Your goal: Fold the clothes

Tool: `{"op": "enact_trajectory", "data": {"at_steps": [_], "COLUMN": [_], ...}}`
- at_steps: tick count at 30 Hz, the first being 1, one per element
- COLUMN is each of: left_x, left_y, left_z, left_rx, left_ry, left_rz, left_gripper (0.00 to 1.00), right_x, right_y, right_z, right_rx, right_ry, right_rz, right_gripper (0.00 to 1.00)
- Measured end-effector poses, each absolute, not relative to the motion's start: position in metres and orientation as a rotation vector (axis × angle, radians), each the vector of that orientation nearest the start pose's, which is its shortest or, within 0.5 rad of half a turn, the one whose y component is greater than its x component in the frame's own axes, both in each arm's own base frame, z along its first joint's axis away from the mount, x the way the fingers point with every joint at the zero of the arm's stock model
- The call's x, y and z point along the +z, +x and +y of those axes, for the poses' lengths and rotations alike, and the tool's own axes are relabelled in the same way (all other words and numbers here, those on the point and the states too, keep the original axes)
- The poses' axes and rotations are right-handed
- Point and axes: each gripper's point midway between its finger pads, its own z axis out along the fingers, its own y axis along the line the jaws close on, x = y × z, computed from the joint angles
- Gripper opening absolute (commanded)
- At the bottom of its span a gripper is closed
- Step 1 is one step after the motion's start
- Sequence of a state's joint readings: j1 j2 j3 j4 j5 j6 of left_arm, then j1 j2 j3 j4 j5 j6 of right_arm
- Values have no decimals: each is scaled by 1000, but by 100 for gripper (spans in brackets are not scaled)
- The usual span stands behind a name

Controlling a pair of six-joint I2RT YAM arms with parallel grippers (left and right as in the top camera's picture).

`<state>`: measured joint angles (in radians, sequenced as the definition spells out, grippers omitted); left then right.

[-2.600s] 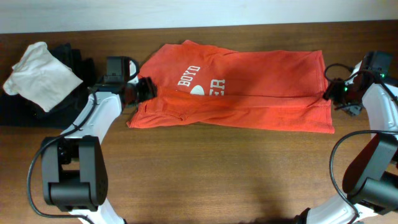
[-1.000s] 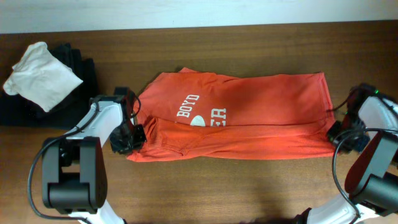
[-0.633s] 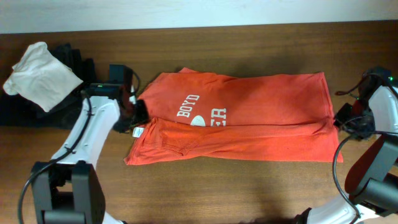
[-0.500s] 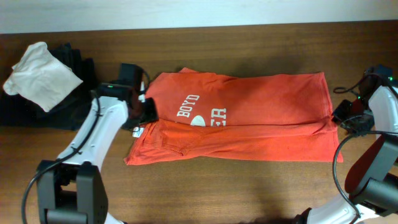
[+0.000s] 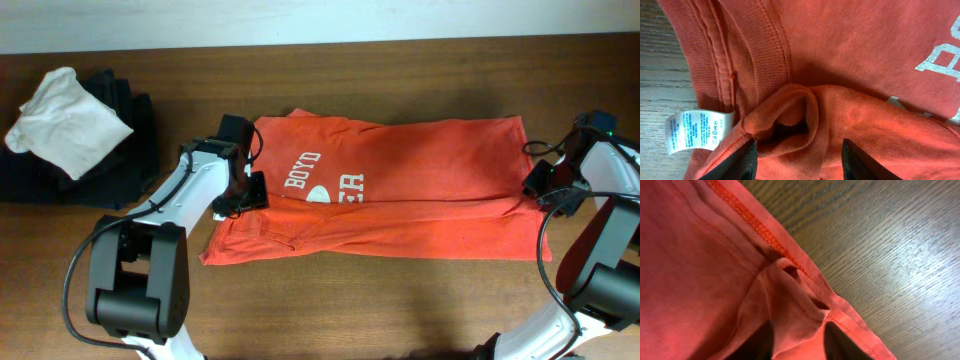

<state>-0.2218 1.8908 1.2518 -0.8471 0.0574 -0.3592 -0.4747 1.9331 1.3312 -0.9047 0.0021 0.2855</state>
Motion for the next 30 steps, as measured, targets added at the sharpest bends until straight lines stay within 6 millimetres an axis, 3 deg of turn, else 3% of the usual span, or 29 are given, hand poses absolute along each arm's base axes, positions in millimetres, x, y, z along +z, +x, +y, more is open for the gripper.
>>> {"op": "enact_trajectory", "data": {"at_steps": [7, 9, 11, 23, 26, 30], "left_x": [21, 21, 21, 21, 21, 21], "left_y": [345, 346, 345, 345, 345, 345], "left_z": [-87, -87, -87, -87, -87, -87], "left_rx": [-117, -117, -114, -113, -113, -113], "left_ry": [-207, -207, -208, -208, -208, -208], "left_rz": [3067, 3067, 3067, 3067, 3067, 3067], "left_gripper": [54, 54, 54, 54, 54, 54], "right_x": [24, 24, 24, 24, 21, 9], "right_y": [322, 321, 321, 320, 320, 317], "right_z": [-169, -169, -169, -177, -177, -174], "right_rx": [-37, -41, -41, -106, -105, -91], "right_ry": [1145, 1143, 1144, 1144, 1145, 1156], "right_rz": [2867, 2868, 2867, 2860, 2864, 2893], "right_gripper": [21, 22, 42, 35, 25, 5]}}
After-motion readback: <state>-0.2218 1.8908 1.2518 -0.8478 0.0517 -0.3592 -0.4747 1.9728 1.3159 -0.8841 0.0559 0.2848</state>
